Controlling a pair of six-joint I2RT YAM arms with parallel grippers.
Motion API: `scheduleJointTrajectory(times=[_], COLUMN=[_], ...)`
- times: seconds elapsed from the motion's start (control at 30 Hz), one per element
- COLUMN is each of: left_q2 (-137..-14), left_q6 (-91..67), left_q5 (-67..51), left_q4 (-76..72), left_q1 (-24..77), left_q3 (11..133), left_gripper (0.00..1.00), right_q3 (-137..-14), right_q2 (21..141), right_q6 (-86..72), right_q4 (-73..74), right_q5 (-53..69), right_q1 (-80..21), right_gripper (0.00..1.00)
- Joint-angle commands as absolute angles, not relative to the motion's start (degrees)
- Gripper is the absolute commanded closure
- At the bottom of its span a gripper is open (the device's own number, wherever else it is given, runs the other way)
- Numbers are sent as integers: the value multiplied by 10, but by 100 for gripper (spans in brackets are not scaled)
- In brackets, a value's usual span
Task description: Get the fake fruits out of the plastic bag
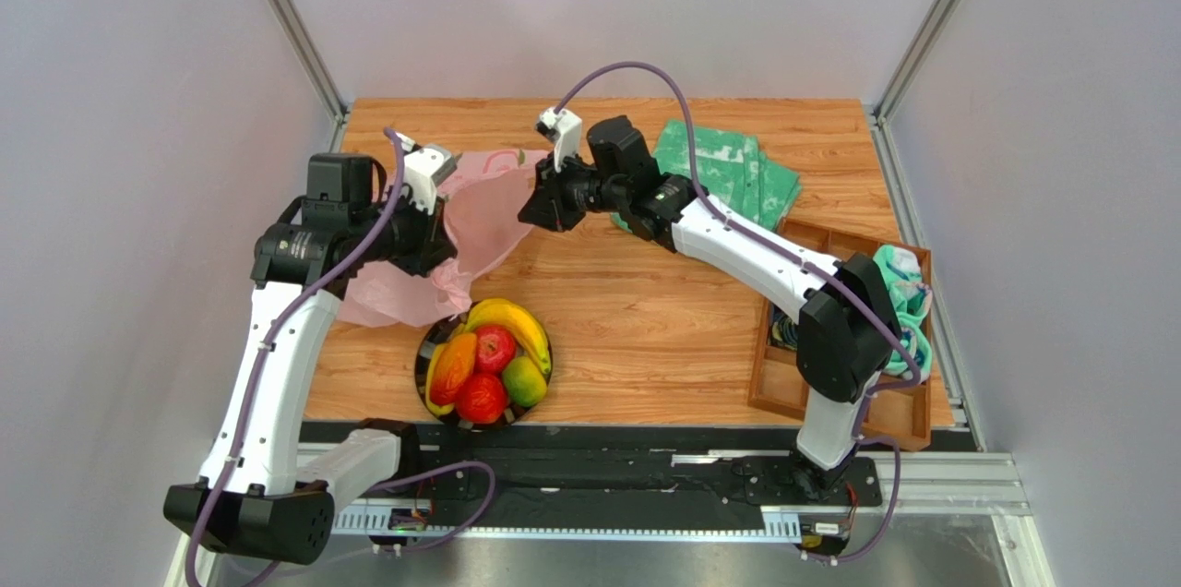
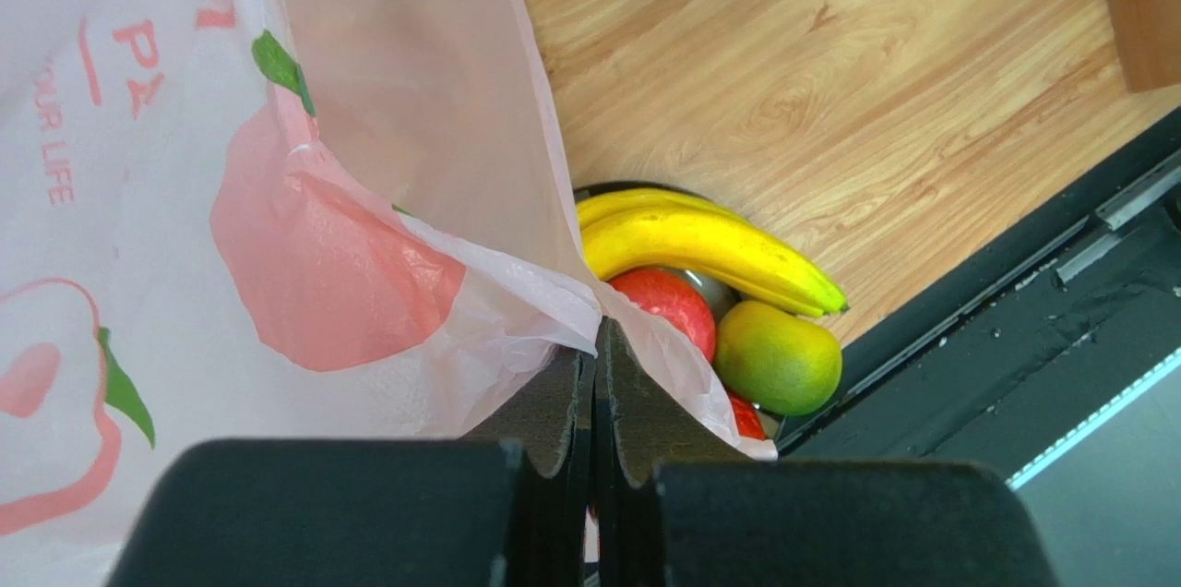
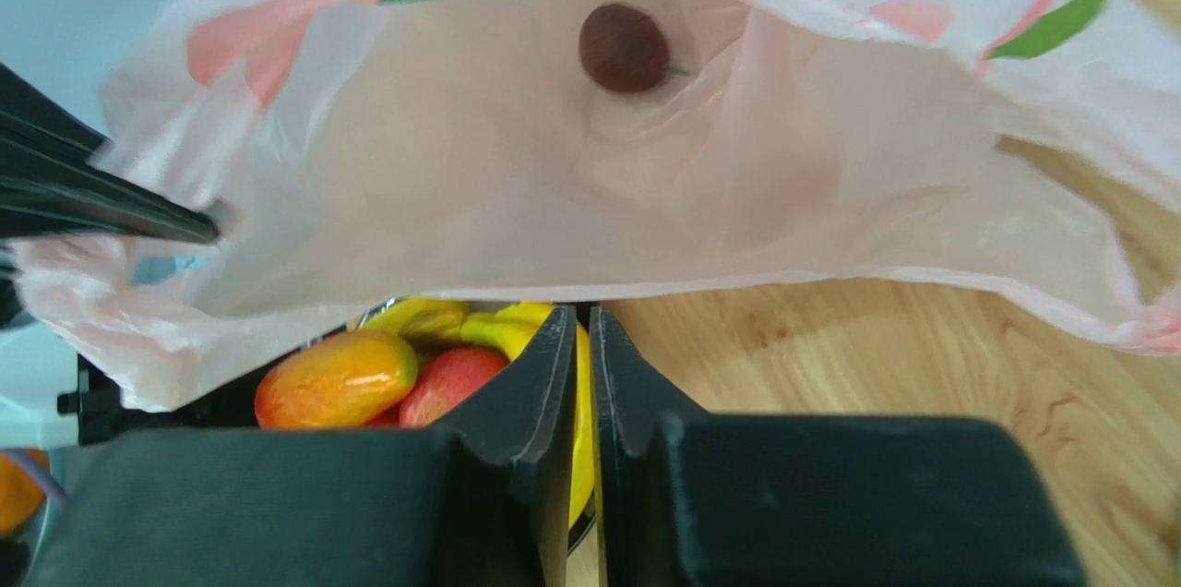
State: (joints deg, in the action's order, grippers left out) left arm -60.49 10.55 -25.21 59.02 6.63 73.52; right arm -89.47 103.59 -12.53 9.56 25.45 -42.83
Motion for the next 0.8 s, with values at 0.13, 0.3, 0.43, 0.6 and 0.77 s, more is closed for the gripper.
scheduleJointTrajectory(times=[0.13, 0.3, 0.43, 0.6, 0.77], left_q2=[-616, -558, -537, -509, -502], left_q6=[146, 183, 214, 157, 158], left_q5=[-396, -390, -334, -317, -337], left_q4=[615, 643, 674, 631, 648], left_q1=[65, 69, 69, 67, 65], left_q3=[822, 858, 799, 727, 722], left_gripper=[100, 100, 100, 100, 100], right_q3=[-871, -914, -925, -946, -983], right_q2=[1021, 1063, 1100, 1171, 1219], right_q6=[-107, -126, -112, -132, -153], right_q4=[108, 100, 91, 91, 99], right_q5=[245, 212, 214, 188, 72], right_q1=[-441, -468, -490, -520, -544], right_gripper=[55, 47, 47, 39, 26])
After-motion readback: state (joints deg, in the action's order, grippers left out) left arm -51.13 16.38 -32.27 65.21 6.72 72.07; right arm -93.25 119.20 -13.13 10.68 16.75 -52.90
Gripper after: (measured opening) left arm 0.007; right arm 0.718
